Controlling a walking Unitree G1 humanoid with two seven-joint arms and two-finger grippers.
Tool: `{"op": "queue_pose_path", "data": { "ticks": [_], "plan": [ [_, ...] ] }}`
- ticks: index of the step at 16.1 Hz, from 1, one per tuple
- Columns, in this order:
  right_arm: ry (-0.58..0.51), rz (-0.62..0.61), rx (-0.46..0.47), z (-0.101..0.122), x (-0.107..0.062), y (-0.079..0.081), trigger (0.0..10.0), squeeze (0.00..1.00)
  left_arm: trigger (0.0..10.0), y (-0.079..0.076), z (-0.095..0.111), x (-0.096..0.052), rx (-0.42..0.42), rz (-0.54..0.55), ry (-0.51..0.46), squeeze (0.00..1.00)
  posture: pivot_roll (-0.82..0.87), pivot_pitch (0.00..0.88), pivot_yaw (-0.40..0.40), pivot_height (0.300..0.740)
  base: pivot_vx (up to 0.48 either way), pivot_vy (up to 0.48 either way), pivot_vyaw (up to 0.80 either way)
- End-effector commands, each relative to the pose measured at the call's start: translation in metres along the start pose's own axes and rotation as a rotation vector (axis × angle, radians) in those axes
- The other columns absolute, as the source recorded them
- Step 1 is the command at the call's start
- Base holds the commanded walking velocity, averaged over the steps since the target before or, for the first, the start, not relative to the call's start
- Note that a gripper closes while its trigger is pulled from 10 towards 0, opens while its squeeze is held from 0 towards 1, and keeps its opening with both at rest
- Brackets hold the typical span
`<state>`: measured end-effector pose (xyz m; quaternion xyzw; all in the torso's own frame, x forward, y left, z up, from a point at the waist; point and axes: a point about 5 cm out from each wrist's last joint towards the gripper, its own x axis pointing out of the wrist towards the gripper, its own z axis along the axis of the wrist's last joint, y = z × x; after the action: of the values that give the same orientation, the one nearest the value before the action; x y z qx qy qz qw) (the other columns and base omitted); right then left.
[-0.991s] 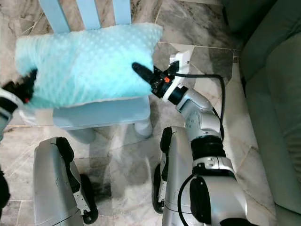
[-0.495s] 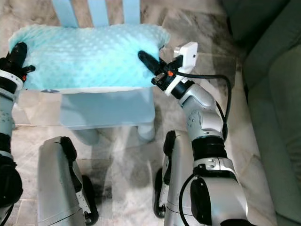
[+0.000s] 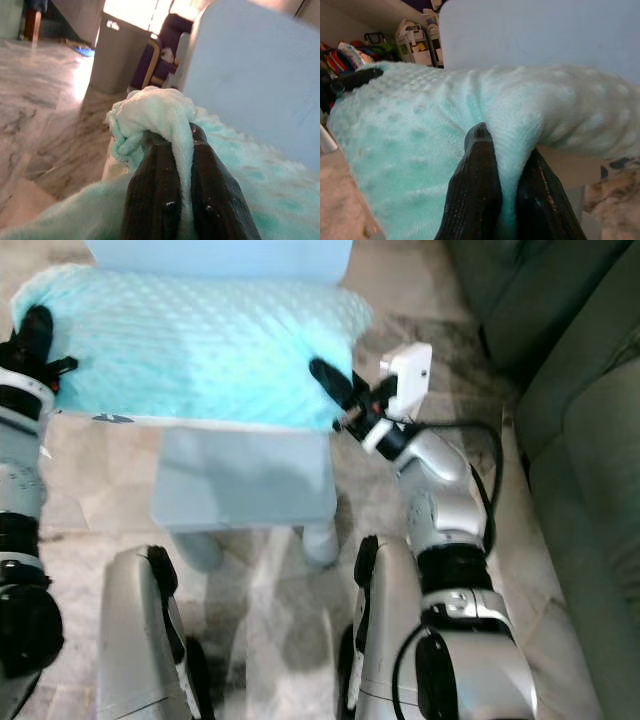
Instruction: Move the pillow to the sofa
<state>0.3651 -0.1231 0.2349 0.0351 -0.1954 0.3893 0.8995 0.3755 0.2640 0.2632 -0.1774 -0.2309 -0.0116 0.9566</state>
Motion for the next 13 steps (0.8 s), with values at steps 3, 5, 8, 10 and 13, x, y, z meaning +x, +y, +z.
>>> {"op": "queue_pose_path", "data": {
  "ticks": [3, 5, 8, 10, 13],
  "plan": [
    [0.074, -0.036, -0.093, -0.011, -0.026, 0.008, 0.0, 0.00, 0.0, -0.023, -0.021, -0.022, 0.089, -0.031, 0.007, 0.00, -0.06, 0.053, 0.016, 0.420, 0.000, 0.000, 0.00],
    [0.114, -0.113, -0.118, -0.023, -0.040, 0.012, 0.0, 0.00, 0.0, -0.032, -0.046, -0.043, 0.097, -0.026, 0.074, 0.00, -0.06, 0.017, 0.009, 0.420, 0.000, 0.000, 0.00],
    [0.141, -0.316, -0.063, -0.040, -0.065, 0.014, 0.0, 0.00, 0.0, -0.037, -0.077, -0.085, 0.058, -0.013, 0.166, 0.00, -0.07, 0.000, 0.011, 0.420, 0.000, 0.000, 0.00],
    [0.182, -0.440, -0.066, -0.051, -0.083, 0.023, 0.0, 0.00, 0.0, -0.030, -0.103, -0.130, 0.108, 0.025, 0.274, 0.00, -0.08, 0.000, 0.014, 0.420, 0.000, 0.000, 0.00],
    [0.221, -0.500, -0.069, -0.057, -0.094, 0.025, 0.0, 0.00, 0.0, -0.031, -0.111, -0.155, 0.122, 0.025, 0.361, 0.00, -0.08, 0.000, -0.003, 0.420, 0.000, 0.000, 0.00]
  ]
}}
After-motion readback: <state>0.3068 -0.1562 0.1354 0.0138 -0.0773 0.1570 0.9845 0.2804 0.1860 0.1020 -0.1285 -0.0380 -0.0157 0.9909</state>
